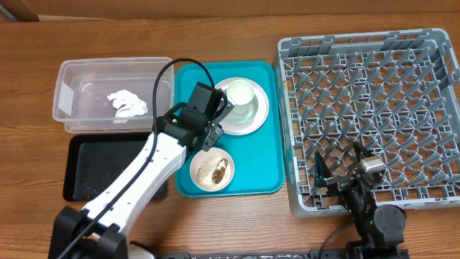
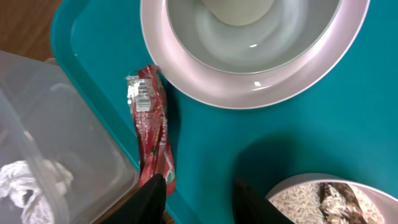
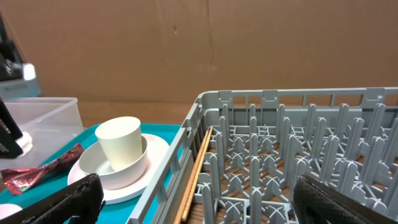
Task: Sort waste into correct bins and load items into the dishwasher
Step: 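Move the left gripper back to the red snack wrapper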
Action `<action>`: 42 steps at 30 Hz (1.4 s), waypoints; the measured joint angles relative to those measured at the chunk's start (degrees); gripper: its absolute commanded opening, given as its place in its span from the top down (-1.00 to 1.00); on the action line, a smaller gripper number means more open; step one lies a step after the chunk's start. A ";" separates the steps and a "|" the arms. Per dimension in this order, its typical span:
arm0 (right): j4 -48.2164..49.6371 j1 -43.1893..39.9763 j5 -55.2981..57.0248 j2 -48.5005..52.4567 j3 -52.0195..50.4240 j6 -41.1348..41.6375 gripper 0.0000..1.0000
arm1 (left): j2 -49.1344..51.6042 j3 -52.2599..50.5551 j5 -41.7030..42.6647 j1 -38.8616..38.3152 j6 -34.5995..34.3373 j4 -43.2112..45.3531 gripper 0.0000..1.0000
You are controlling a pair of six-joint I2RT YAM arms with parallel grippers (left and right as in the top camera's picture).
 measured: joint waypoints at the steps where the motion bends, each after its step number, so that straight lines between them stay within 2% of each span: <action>1: -0.02 0.00 0.00 0.00 0.00 0.02 -1.00 | 0.66 0.00 -0.09 0.00 0.00 0.13 0.26; 13: -0.02 -0.02 0.00 0.00 0.00 0.02 -1.00 | 8.57 0.00 -5.01 0.02 -0.02 4.66 0.38; 25: -0.04 0.00 0.02 0.00 0.00 0.04 -0.99 | 11.47 0.00 -11.21 0.33 -2.64 7.91 0.65; 29: 0.00 0.00 0.00 0.00 0.00 0.02 -1.00 | 11.50 0.00 -11.47 0.46 -3.61 7.91 0.65; 35: 0.00 -0.02 0.02 0.00 0.00 0.02 -1.00 | 12.15 0.00 -11.45 0.70 -4.59 8.39 0.51; 42: -0.02 0.00 0.02 0.00 0.00 0.02 -1.00 | 12.26 0.00 -11.47 0.72 -4.59 9.25 0.46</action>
